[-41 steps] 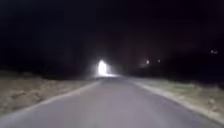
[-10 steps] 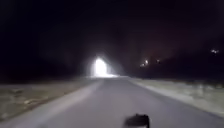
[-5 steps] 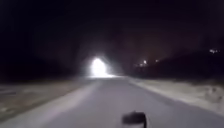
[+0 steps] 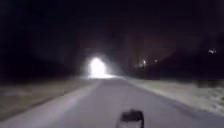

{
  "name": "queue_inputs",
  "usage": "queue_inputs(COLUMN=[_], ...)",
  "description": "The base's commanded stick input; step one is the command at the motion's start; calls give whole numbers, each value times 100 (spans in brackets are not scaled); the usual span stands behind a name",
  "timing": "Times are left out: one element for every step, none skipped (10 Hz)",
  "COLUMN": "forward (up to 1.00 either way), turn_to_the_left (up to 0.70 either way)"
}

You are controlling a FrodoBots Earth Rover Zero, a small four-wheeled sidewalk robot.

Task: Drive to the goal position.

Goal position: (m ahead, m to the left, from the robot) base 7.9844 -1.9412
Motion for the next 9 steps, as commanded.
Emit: queue_inputs(forward=[100,100,100,100,100,100,100,100,100], turn_to_the_left=[5,4,4,4,4,4,5,5,5])
